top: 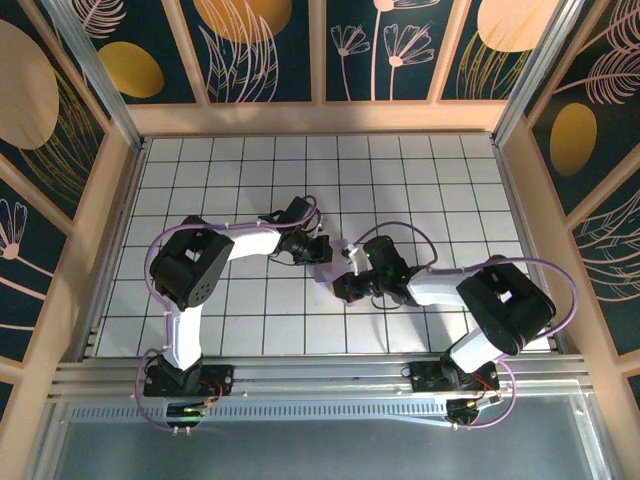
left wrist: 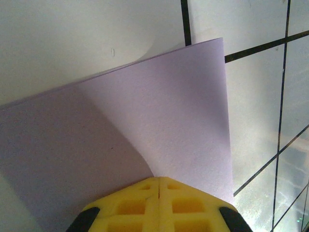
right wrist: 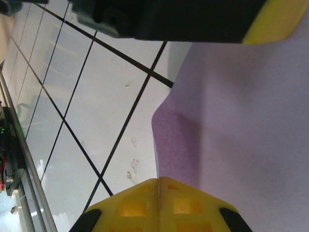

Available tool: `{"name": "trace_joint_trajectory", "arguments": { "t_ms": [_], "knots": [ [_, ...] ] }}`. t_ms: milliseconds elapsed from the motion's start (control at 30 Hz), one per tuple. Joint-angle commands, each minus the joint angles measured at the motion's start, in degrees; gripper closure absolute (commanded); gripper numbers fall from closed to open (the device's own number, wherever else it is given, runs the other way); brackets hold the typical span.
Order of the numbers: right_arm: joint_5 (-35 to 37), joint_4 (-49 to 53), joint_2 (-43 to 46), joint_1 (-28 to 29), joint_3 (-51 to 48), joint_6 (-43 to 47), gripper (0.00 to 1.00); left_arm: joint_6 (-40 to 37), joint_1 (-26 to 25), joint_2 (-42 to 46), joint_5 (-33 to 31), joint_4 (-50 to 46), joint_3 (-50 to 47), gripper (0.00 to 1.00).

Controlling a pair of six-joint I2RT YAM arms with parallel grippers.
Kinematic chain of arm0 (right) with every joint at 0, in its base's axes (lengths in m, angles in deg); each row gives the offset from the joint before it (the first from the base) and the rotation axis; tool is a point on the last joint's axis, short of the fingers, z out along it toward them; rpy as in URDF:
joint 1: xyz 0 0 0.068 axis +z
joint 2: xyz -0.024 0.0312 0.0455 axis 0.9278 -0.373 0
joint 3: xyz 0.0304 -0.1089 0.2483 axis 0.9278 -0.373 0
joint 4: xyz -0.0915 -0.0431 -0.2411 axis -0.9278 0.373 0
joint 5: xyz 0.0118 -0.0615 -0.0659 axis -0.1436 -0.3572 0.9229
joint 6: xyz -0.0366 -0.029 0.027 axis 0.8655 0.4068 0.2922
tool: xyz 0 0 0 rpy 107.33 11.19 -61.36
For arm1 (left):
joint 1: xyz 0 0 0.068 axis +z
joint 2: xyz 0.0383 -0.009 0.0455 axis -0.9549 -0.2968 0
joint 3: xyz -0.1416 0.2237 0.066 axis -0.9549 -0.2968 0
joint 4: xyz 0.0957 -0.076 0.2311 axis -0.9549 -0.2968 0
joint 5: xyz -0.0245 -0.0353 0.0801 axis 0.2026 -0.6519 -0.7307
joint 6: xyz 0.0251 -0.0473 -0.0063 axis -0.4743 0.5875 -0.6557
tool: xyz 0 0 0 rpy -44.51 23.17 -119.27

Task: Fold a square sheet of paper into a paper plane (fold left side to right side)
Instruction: Third fold the triangle at the center of the table.

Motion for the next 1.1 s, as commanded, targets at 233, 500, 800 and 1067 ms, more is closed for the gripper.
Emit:
{"name": "trace_joint_trajectory", "arguments": {
  "t_ms": [233, 500, 800, 1067],
  "knots": [
    [3.9, 3.0, -1.2, -1.8, 2.4, 0.0, 1.0, -1.6, -0.5, -2.1, -3.1, -4.1, 0.3, 0.97],
    [5.6, 4.5, -1.0, -2.7, 2.8, 1.0, 1.0, -1.7, -0.6, -2.1, -3.4, -4.4, 0.5, 0.97],
    [6.8, 5.1, -0.6, -3.1, 3.1, 1.7, 1.0, -1.8, -0.6, -2.1, -3.5, -4.6, 0.4, 0.98],
    [7.6, 5.7, -0.4, -3.4, 3.5, 2.3, 1.0, -1.9, -0.6, -2.1, -3.6, -4.7, 0.6, 0.98]
  ]
}}
